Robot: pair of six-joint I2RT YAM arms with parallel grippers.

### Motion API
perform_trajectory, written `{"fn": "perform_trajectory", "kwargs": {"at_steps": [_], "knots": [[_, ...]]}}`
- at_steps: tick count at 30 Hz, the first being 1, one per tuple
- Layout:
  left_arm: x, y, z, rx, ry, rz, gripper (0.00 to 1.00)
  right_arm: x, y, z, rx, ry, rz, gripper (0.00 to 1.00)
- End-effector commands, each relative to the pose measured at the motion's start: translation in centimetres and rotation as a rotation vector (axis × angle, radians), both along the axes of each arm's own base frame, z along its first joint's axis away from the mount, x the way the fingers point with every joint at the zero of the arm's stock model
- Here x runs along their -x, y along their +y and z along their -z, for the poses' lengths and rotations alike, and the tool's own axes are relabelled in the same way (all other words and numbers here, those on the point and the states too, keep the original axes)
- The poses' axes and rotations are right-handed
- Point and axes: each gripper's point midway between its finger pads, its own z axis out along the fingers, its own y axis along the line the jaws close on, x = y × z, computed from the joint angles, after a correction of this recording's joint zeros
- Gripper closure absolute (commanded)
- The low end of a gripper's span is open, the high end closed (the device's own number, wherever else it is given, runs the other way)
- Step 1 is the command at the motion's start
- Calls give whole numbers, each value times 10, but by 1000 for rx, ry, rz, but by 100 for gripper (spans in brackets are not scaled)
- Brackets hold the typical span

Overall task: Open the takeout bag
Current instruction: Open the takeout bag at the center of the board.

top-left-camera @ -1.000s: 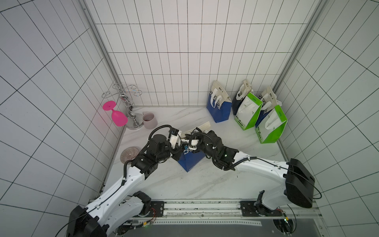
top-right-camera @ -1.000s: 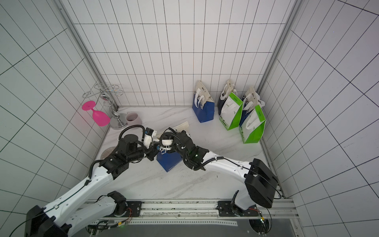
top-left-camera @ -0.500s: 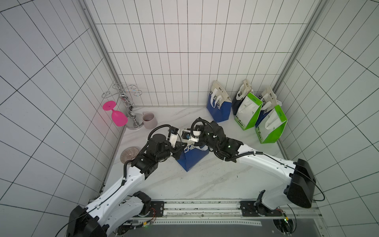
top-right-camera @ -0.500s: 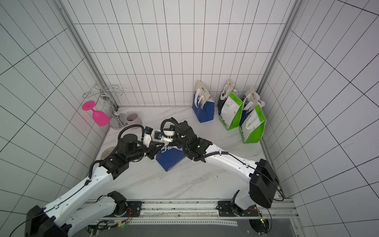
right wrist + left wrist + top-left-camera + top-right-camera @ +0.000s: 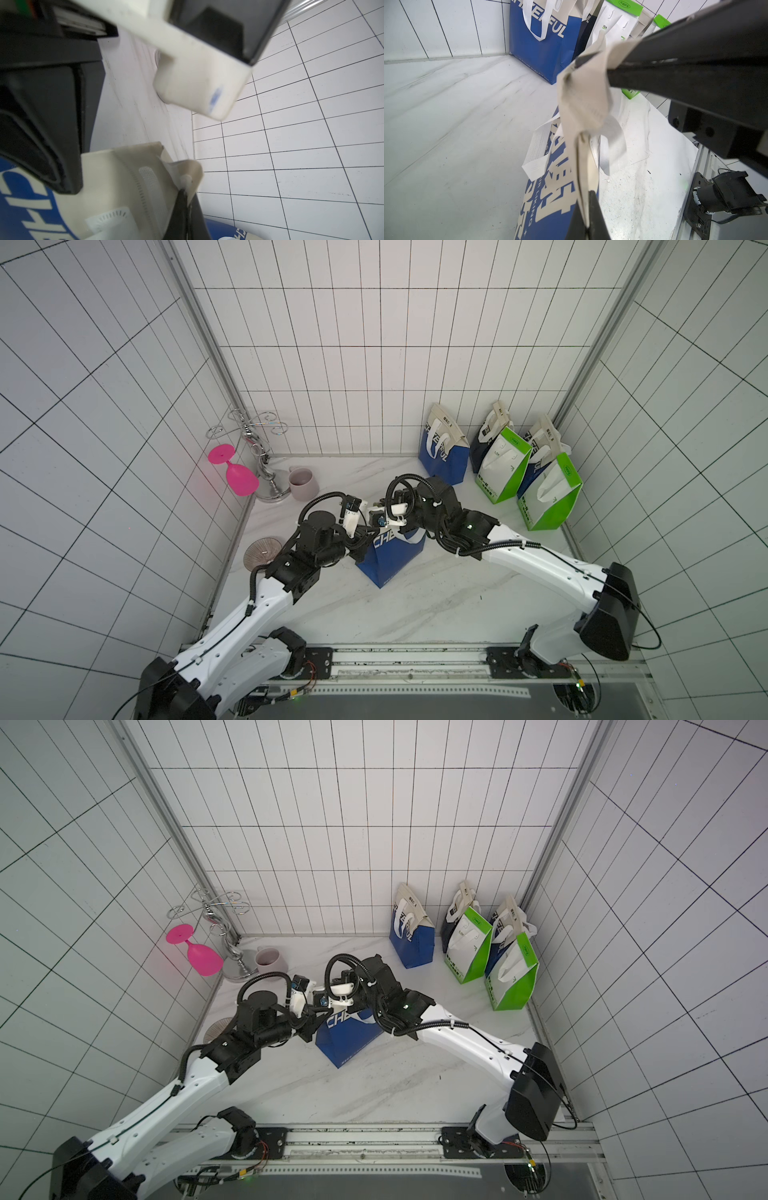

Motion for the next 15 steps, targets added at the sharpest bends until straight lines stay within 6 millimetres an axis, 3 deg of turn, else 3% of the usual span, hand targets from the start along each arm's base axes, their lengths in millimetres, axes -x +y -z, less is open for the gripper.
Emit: {"fn": "perform_trajectory", "kwargs": {"at_steps": [1,15], "knots": [[19,-2,19,-28,85,56,100,-32,-22,-108,-97,-245,100,100],[18,-1,22,-39,91,54,100,-21,-12,-130,16,-352,-33,100]]}}
